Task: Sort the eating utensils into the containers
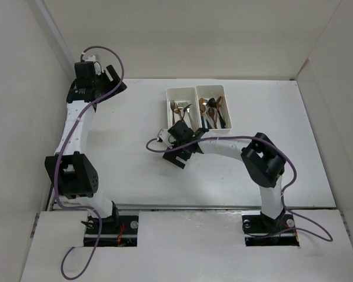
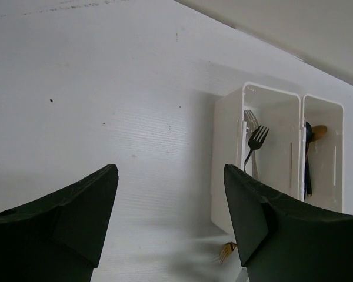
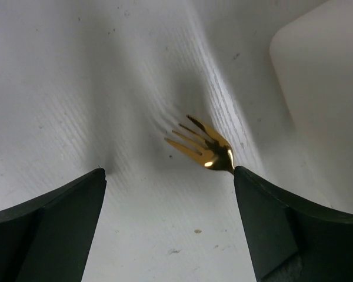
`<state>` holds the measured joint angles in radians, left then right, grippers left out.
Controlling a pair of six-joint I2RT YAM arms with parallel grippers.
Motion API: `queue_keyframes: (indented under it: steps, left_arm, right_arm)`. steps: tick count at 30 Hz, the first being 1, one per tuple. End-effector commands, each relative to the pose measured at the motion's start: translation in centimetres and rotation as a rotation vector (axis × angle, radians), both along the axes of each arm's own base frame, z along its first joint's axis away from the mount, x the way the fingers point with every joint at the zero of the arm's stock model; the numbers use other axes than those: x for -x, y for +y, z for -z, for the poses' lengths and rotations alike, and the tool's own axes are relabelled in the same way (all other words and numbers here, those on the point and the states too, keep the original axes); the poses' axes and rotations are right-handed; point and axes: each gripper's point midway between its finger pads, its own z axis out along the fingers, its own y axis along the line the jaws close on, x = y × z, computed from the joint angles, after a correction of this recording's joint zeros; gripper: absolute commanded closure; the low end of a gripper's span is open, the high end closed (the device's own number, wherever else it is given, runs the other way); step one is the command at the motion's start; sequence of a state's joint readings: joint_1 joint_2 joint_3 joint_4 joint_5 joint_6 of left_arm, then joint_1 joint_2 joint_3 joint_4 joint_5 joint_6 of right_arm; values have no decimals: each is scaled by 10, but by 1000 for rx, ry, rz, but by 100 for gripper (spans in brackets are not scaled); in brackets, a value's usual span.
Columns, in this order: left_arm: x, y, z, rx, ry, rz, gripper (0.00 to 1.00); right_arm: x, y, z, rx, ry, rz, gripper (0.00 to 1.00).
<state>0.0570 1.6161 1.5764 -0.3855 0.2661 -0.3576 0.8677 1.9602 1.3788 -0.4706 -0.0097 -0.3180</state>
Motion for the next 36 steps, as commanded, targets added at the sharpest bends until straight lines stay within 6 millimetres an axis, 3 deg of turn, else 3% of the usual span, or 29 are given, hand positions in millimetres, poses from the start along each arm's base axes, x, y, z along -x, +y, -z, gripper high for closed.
queue_keyframes:
  steps: [1,4,8,10,13,20,23,29,30,31,35,36]
  left_arm:
    - [7,0,-24,12,-71,4,31]
    - [7,0,-24,12,-71,4,31]
    - [10,-1,-21,13,-64,3,31]
    - [12,-1,-25,12,-73,4,31]
    - [13,-1,-21,13,-64,3,31]
    - [16,-1,-16,13,-53,3,31]
    - [18,-1,-16,13,-53,3,31]
    - [23,-3,-20,10,-64,16,31]
    - [24,-3,-15,10,-53,16,31]
    - [26,-3,-19,10,-62,16,31]
    - [29,-3,-13,11,-50,16,31]
    - [32,-3,-14,10,-53,16,31]
  right_arm:
    - [-12,23,-2,-56,-11,-15,6]
    - [-7,26,11,-39,34,-39,15]
    - [-9,33,13,-70,37,-27,25]
    - [-6,33,16,-78,53,-15,38]
    - [-6,38,12,-103,67,12,55]
    - [-2,42,3,-173,89,90,70]
    - [-5,55,-6,-230,127,172,85]
    - [-31,82,-27,-354,131,378,86]
    - [-35,87,-28,-391,157,465,93]
    - [-35,90,-32,-414,174,500,93]
    - [-42,114,-32,-500,252,596,96]
    - [-42,118,-24,-496,276,603,96]
